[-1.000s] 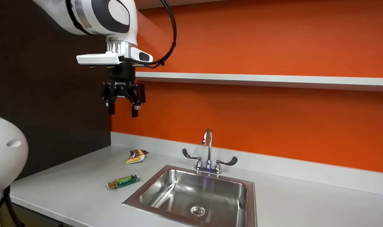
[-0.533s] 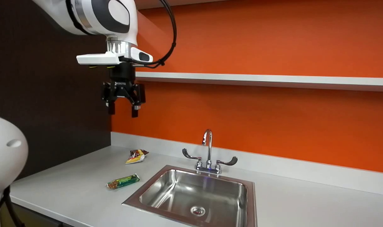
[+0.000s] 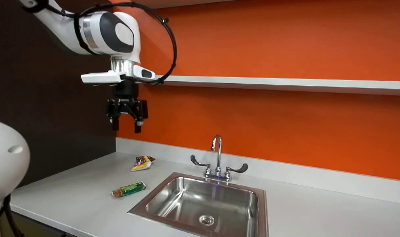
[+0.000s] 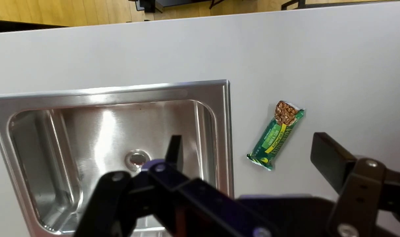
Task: Pick up the candy bar and put it on the shelf
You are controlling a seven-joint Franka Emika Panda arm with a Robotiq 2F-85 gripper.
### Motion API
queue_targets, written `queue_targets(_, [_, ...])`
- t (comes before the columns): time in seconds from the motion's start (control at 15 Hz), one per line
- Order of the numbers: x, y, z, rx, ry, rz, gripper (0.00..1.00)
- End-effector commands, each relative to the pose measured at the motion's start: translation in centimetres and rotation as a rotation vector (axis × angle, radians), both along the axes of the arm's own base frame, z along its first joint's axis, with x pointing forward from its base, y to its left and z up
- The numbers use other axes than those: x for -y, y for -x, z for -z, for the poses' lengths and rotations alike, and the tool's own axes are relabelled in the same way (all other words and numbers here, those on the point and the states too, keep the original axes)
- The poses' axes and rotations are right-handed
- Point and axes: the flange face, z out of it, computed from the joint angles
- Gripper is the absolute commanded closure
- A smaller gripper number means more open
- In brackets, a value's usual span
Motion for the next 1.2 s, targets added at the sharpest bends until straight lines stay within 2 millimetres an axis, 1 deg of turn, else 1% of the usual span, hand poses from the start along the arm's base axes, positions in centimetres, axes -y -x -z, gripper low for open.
queue_targets(0.0, [-2.4,-2.5,3.2,-0.028,-0.009,0.038,0.0])
queue_targets(0.33, [-5.1,-4.8,8.9,-0.06,-0.048,0.05,0.0])
queue_targets(0.6, [-6.6,-6.9,12.5,-0.07,-0.079,0.063,0.0])
queue_targets(0.93, [-7.1,-9.5,16.5,-0.075,-0.082,0.104,0.0])
queue_targets(1.13, [-7.1,-10.9,18.4,-0.078,-0.084,0.131,0.0])
